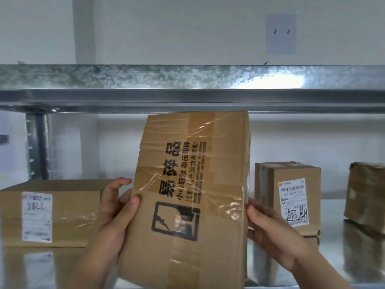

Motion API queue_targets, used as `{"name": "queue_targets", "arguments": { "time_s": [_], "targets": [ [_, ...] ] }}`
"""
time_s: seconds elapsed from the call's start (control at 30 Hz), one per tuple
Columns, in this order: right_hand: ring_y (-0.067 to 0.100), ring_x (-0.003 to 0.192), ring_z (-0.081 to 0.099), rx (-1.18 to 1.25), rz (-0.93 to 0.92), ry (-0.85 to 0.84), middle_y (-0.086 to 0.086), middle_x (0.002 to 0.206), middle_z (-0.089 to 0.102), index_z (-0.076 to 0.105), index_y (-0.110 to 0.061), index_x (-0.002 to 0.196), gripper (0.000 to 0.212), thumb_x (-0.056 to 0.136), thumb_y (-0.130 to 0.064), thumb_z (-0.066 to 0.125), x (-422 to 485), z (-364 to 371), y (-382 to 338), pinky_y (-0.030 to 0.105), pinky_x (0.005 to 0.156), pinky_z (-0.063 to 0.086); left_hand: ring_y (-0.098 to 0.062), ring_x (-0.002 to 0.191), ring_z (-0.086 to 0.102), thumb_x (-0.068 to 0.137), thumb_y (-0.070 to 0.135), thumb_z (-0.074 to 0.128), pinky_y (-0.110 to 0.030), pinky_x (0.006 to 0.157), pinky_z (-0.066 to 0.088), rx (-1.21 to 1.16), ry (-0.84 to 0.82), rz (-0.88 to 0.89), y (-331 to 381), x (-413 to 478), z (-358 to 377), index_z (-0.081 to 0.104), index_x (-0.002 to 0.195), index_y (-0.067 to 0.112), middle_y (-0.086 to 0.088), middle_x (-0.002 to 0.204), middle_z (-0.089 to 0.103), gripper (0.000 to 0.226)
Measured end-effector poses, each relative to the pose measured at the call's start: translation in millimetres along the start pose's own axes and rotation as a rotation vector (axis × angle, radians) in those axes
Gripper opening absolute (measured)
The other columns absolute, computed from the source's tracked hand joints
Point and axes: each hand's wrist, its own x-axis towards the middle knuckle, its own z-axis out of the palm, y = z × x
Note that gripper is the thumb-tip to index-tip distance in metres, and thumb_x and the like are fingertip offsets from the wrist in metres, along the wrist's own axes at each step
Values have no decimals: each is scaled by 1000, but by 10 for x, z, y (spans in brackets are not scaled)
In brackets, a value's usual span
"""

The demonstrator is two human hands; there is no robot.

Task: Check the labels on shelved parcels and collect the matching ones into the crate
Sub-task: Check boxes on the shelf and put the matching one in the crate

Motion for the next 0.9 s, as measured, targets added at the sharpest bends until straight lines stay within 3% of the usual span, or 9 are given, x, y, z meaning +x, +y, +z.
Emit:
{"name": "queue_targets", "arguments": {
  "time_s": [0.07, 0.13, 0.2, 0.27, 0.37, 0.47, 0.63, 0.73, 0.9],
  "targets": [
    [22, 106, 75, -34, -98, 35, 16, 122, 76, 80, -18, 114, 86, 42, -60, 102, -5, 61, -42, 30, 84, 62, -16, 72, 74, 101, 0, 51, -25, 62, 61, 100, 28, 18, 11, 38, 35, 58, 105, 29, -3, 85, 79, 30],
    [24, 109, 75, -29, -194, 76, 17, 123, 76, 78, -17, 115, 86, 45, -62, 100, -10, 125, -106, 28, 86, 62, -17, 89, 74, 102, 7, 58, -26, 76, 59, 214, 74, 72, -33, 98, 89, 65, 102, 31, 2, 96, 79, 25],
    [25, 112, 74, -53, -260, 114, 13, 123, 77, 75, -20, 120, 80, 53, -56, 98, -34, 204, -185, 27, 86, 61, -11, 114, 66, 99, 38, 65, -27, 94, 49, 343, 62, 87, 7, 79, 164, 71, 105, 39, 13, 120, 73, 8],
    [23, 111, 75, -90, -294, 141, 7, 119, 78, 73, -25, 123, 58, 69, -38, 91, -67, 295, -261, 25, 83, 60, 1, 127, 52, 84, 72, 55, -26, 104, 39, 499, 34, 0, 72, 38, 246, 68, 121, 44, 28, 137, 56, 48],
    [15, 106, 77, -177, -329, 186, -2, 115, 80, 67, -28, 129, 54, 79, -25, 88, -96, 456, -309, 24, 82, 61, 0, 121, 62, 56, 102, 53, -40, 110, 44, 359, -50, -203, 145, 124, 359, 67, 126, 50, 33, 126, 65, 89],
    [9, 98, 78, -211, -362, 284, -8, 107, 81, 69, -29, 124, 50, 75, -28, 81, -101, 577, -295, 19, 77, 60, -7, 124, 65, 84, 68, 70, -36, 105, 50, 210, -176, -193, 160, 66, 402, 69, 126, 49, 19, 127, 72, 46],
    [9, 93, 78, -246, -334, 386, -9, 98, 82, 75, -25, 111, 28, 85, -19, 83, -76, 600, -247, 23, 79, 58, 4, 109, 69, 85, 42, 80, -5, 83, 49, 295, -149, 32, 92, -175, 620, 58, 143, 33, 19, 119, 75, 62],
    [11, 91, 78, -269, -332, 436, -8, 96, 82, 76, -25, 110, 28, 84, -19, 84, -65, 587, -200, 35, 86, 59, 5, 107, 69, 87, 37, 77, -3, 82, 48, 304, -144, 31, 47, -128, 641, 61, 139, 31, 20, 115, 76, 55],
    [7, 90, 78, -305, -336, 428, -10, 96, 82, 75, -25, 111, 29, 85, -18, 84, -86, 604, -180, 31, 82, 59, 0, 108, 71, 83, 32, 67, -7, 84, 50, 259, -169, 21, -28, -132, 605, 62, 137, 30, 16, 115, 76, 54]
  ]
}}
